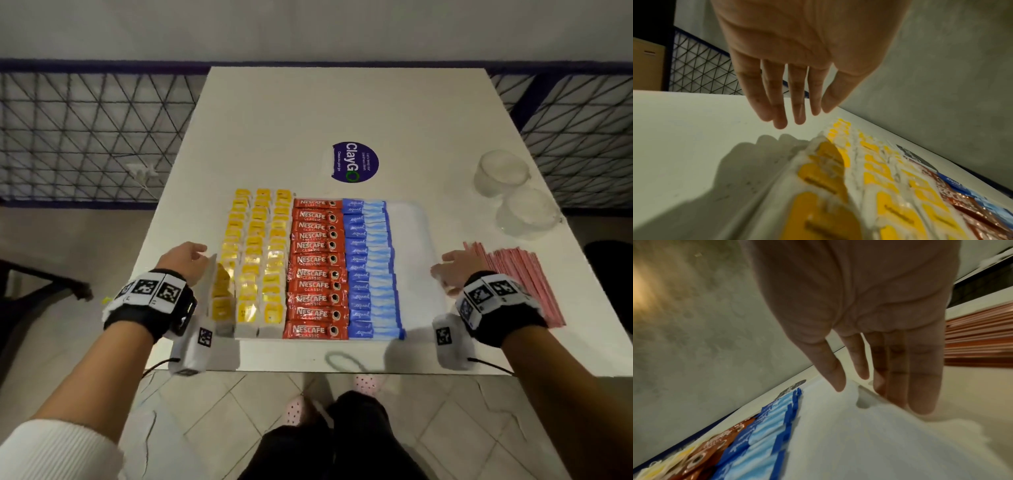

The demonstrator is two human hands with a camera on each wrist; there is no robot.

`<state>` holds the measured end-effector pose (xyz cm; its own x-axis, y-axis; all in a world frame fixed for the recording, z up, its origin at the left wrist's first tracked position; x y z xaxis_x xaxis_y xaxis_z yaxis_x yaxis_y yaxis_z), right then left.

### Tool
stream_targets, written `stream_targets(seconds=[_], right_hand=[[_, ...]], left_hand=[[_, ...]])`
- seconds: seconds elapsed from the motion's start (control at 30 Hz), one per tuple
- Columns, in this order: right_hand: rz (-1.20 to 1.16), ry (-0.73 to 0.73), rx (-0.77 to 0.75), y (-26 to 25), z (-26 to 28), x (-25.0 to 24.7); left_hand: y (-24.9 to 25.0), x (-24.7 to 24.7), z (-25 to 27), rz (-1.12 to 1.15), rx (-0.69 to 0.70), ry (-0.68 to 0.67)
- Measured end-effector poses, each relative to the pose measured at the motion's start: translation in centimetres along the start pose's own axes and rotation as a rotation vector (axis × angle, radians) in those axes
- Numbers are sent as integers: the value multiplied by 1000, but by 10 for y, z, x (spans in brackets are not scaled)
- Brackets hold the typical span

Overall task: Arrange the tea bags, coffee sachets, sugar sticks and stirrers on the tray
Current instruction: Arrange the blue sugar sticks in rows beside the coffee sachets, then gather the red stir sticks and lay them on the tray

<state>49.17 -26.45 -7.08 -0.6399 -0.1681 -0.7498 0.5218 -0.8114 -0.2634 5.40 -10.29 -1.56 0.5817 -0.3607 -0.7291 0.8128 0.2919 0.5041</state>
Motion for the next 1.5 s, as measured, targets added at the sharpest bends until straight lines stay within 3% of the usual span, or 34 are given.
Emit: stream_targets(seconds=[0.17, 0.47, 0.63, 0.77, 0.9, 1.1, 1.33, 1.5], right_hand=[[48, 75, 32, 7, 13, 4], [51, 72, 63, 20, 34, 15], [-132, 174, 83, 31, 42, -2], [-78, 325, 100, 54, 48, -39], [-50, 413, 220, 101, 41, -71], [35, 215, 333, 148, 22, -78], [170, 146, 113, 121, 0, -75], [162, 138, 67, 112, -7, -77]], left_hand=[[-22, 11, -7, -10, -29, -112], [10, 9, 3, 40, 96, -9], [47, 18, 16, 61, 219, 13], [93, 37, 31, 93, 288, -23], [138, 66, 47, 119, 356, -61], [194, 123, 76, 142, 408, -174], [228, 175, 102, 109, 417, -257], [237, 196, 113, 115, 402, -280]])
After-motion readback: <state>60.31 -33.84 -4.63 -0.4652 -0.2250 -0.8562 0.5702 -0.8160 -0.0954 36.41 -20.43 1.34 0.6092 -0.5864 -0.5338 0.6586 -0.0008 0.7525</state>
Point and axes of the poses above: each hand's wrist, its own z-axis away from the middle knuckle, its own x-axis out of the palm, y = z × x, the point moved 8 cm from there along -z, towards the middle knuckle, and after that the axes turned 10 degrees about z, right-handed, at the moved point
